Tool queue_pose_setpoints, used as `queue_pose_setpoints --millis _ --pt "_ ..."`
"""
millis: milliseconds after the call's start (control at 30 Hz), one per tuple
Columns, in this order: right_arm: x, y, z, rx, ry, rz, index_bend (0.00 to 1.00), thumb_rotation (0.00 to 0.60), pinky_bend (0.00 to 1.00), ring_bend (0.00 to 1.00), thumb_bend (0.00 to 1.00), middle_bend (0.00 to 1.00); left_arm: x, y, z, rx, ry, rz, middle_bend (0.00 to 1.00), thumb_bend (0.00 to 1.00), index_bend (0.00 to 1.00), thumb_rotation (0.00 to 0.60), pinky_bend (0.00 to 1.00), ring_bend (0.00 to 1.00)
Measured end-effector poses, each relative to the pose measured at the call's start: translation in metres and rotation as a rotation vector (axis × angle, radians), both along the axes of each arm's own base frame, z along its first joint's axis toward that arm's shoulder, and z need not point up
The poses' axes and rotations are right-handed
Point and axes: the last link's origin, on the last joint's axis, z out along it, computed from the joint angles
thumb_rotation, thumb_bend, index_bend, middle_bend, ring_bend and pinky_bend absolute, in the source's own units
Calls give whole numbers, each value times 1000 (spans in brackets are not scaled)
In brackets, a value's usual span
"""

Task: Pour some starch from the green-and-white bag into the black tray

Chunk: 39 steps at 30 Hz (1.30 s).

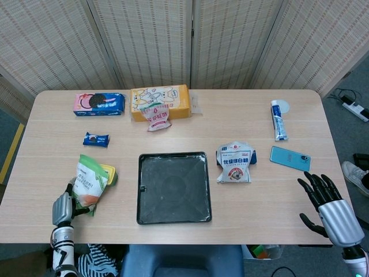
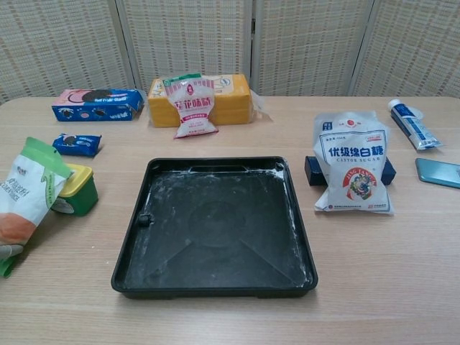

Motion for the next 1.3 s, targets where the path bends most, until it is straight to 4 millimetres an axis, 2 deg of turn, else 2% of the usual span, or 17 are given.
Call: queue_pose_setpoints --millis 167,400,567,967,1300 --pt "0 0 0 -1 0 2 0 600 0 0 309 0 -3 1 2 25 -1 12 680 195 574 600 916 895" --pt "0 0 0 -2 0 0 0 600 0 0 309 0 -5 1 3 22 -1 19 757 235 653 600 961 935" --pt "0 0 0 -3 -2 0 0 600 0 0 308 0 -2 -1 9 38 3 -3 763 240 652 600 969 938" --pt "1 0 -1 4 1 2 0 600 0 0 309 0 12 -16 40 89 65 -85 763 240 652 600 969 938" --pt "2 2 -1 11 -2 8 0 600 0 0 309 0 39 -23 55 76 163 -183 763 240 653 600 968 939"
